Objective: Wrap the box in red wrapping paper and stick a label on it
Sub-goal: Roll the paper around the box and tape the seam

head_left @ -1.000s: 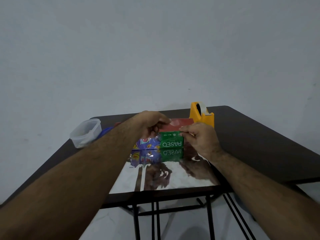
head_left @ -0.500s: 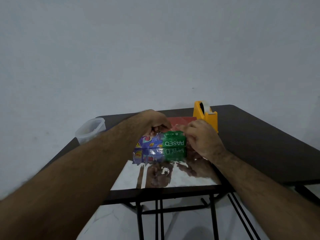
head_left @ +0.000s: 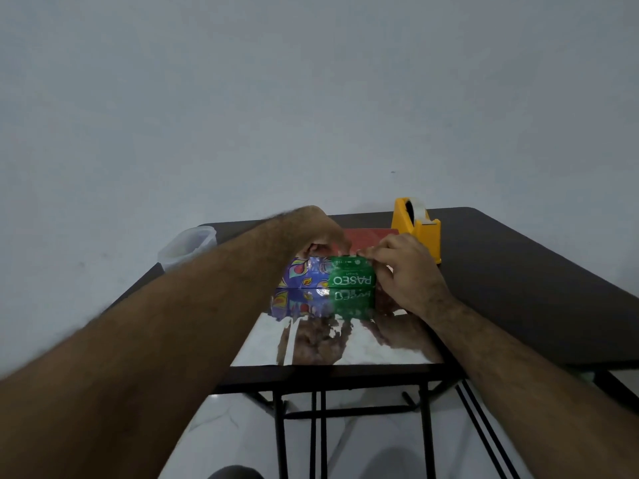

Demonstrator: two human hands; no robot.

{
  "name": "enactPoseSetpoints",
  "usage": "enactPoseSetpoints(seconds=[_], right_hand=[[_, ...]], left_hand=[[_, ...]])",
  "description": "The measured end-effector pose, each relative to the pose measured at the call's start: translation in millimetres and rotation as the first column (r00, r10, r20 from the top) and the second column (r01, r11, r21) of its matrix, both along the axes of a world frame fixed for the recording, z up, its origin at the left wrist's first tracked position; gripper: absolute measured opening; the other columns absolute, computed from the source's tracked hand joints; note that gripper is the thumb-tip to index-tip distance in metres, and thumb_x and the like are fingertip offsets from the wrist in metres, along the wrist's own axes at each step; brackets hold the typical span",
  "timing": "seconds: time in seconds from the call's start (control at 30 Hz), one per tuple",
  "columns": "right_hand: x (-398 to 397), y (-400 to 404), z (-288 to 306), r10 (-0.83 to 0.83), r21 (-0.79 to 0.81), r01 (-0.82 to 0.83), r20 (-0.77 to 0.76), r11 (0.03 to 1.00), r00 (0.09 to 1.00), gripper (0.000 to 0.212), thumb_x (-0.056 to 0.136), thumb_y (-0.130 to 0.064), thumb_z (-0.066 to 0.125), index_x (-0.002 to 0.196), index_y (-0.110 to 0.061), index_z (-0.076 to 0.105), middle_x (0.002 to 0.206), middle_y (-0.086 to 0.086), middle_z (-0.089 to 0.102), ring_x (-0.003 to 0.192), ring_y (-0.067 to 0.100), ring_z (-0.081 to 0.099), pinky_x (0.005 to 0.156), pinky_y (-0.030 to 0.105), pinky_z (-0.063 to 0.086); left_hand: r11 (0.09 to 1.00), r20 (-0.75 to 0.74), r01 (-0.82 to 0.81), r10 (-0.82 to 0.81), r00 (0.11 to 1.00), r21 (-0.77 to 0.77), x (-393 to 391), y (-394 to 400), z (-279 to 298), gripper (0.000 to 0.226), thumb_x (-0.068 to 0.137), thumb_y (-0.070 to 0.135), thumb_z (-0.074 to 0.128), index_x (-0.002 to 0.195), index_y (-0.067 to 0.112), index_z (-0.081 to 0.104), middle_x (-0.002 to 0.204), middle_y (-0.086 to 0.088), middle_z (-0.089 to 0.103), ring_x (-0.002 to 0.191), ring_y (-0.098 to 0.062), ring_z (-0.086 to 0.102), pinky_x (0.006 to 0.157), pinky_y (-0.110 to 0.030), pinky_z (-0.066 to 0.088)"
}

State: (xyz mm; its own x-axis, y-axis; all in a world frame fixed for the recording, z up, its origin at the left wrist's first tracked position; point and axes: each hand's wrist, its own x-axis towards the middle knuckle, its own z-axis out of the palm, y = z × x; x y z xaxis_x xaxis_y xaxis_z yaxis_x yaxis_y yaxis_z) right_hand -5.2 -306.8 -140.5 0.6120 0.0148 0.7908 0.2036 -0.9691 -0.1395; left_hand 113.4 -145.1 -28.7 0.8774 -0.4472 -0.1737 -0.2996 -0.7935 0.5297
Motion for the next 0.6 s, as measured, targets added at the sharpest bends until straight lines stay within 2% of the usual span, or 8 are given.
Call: enactPoseSetpoints(seconds=[0.07,0.13,0.2,0.27,0.3,0.37,0.5,0.6], right_hand=[[0.0,-0.5,-0.1,-0.002,-0.003,0.002,-0.001,1.0,1.0,0.032,0.092,-0.014,0.061,0.116,-0.02,0.082,0.09,-0.001,0.067,0.088,0.025,0.058,0.075,0.044,0.051],[0.5,-0.6,-0.5,-0.007,0.0,0.007,0.0,1.0,1.0,0.032,0.092,-0.014,0.063,0.116,-0.022,0.082,0.09,-0.002,0.066,0.088,0.024,0.057,0.075,0.044,0.051],[0.7,-0.2,0.0,-0.01,0.007,0.01,0.002,1.0,1.0,0.032,0.091,-0.014,0.063,0.116,-0.022,0.082,0.09,-0.002,0.066,0.088,0.024,0.057,0.075,0.043,0.051],[0.5,0.6,0.1,-0.01,0.008,0.01,0.011,1.0,1.0,0.031,0.09,-0.014,0.063,0.114,-0.02,0.082,0.088,-0.002,0.066,0.087,0.025,0.058,0.074,0.042,0.051],[0.6,0.7,0.1,-0.013,0.007,0.013,0.012,1.0,1.0,0.03,0.09,-0.014,0.063,0.112,-0.019,0.082,0.088,-0.001,0.066,0.086,0.026,0.058,0.073,0.043,0.052],[0.5,1.2,0.3,-0.023,0.01,0.023,0.003,1.0,1.0,0.029,0.09,-0.014,0.062,0.11,-0.018,0.082,0.089,0.0,0.067,0.087,0.027,0.059,0.073,0.044,0.052],[-0.4,2.5,-0.1,-0.023,0.028,0.023,-0.014,0.999,1.0,0.029,0.092,-0.018,0.061,0.112,-0.019,0.082,0.09,-0.001,0.066,0.089,0.025,0.058,0.075,0.042,0.05],[-0.5,3.4,-0.8,-0.022,0.037,0.022,-0.019,0.999,1.0,0.031,0.093,-0.018,0.061,0.116,-0.022,0.082,0.09,-0.003,0.065,0.09,0.022,0.056,0.076,0.037,0.047]], left_hand=[[0.999,0.046,-0.01,0.009,0.999,0.031,6.3,8.9,4.1,0.026,0.08,0.02,0.089,0.086,0.01,0.066,0.067,0.0,0.054,0.051,-0.011,0.043,0.046,-0.023,0.036],[0.999,0.145,0.003,-0.008,0.989,0.032,11.6,17.5,8.8,0.031,0.076,0.023,0.093,0.084,0.007,0.067,0.072,-0.003,0.062,0.055,-0.015,0.052,0.05,-0.025,0.043],[0.995,0.255,0.071,-0.05,0.966,-0.071,11.6,18.9,10.8,0.029,0.075,0.023,0.095,0.083,0.006,0.073,0.079,-0.003,0.072,0.062,-0.016,0.064,0.056,-0.027,0.053],[0.961,0.319,0.206,-0.14,0.937,-0.184,1.9,15.6,7.9,0.021,0.077,0.024,0.095,0.089,0.013,0.082,0.085,0.002,0.078,0.074,-0.01,0.071,0.068,-0.028,0.061],[0.947,0.349,0.278,-0.208,0.914,-0.163,-5.1,13.9,3.5,0.018,0.079,0.024,0.095,0.091,0.017,0.085,0.086,0.005,0.078,0.076,-0.006,0.071,0.069,-0.025,0.061],[0.929,0.421,0.366,-0.314,0.851,-0.049,-13.3,10.9,-10.0,0.014,0.083,0.026,0.092,0.094,0.021,0.086,0.086,0.009,0.076,0.074,-0.001,0.067,0.062,-0.016,0.052],[0.904,0.549,0.427,-0.366,0.751,0.02,-12.4,22.0,-27.7,0.009,0.089,0.023,0.087,0.098,0.023,0.086,0.084,0.02,0.068,0.079,0.003,0.062,0.069,-0.016,0.042],[0.896,0.618,0.435,-0.393,0.681,0.091,-8.8,34.6,-32.1,0.009,0.09,0.024,0.084,0.099,0.023,0.086,0.089,0.016,0.07,0.083,0.001,0.055,0.074,-0.018,0.038]])
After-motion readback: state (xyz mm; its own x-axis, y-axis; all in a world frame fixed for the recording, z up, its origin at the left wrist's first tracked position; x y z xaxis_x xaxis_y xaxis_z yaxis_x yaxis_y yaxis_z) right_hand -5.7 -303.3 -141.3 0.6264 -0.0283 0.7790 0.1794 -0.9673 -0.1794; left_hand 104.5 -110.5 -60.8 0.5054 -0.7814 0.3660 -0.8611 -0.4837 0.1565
